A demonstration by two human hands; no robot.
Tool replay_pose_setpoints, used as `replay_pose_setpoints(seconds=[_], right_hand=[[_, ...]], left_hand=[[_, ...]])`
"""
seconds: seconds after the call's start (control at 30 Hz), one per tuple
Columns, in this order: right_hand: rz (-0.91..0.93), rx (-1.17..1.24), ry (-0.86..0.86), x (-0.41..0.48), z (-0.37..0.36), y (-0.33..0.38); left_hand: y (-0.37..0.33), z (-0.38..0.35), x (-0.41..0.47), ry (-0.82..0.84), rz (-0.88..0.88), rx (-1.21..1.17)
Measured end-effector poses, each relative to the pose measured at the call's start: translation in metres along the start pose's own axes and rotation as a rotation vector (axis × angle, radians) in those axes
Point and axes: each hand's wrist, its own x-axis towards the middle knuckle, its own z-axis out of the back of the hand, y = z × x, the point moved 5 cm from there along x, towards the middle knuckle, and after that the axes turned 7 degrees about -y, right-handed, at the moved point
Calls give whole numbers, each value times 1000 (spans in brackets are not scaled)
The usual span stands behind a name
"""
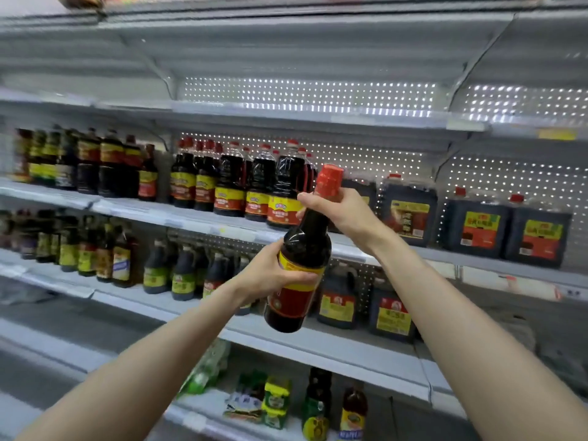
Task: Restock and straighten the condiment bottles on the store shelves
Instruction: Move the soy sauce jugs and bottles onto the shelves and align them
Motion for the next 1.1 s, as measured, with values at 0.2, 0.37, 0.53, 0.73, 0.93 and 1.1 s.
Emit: replay_pose_setpoints(seconds=[0.2,0.37,0.53,0.73,0.93,1.1], right_hand=[[22,62,-12,53,-88,17],[15,82,29,94,-143,25],[37,70,40,136,-187,28],[99,112,21,191,-231,14],[172,196,27,253,-280,0],[240,254,30,315,-326,2]], left_hand=[[22,112,32,0,-45,16],[41,178,61,-18,-39,-24],[63,227,91,-34,-52,-32],[93,275,130,-50,-57,-3],[123,330,175,-112,-60,49],[142,392,216,-206,-90,44]])
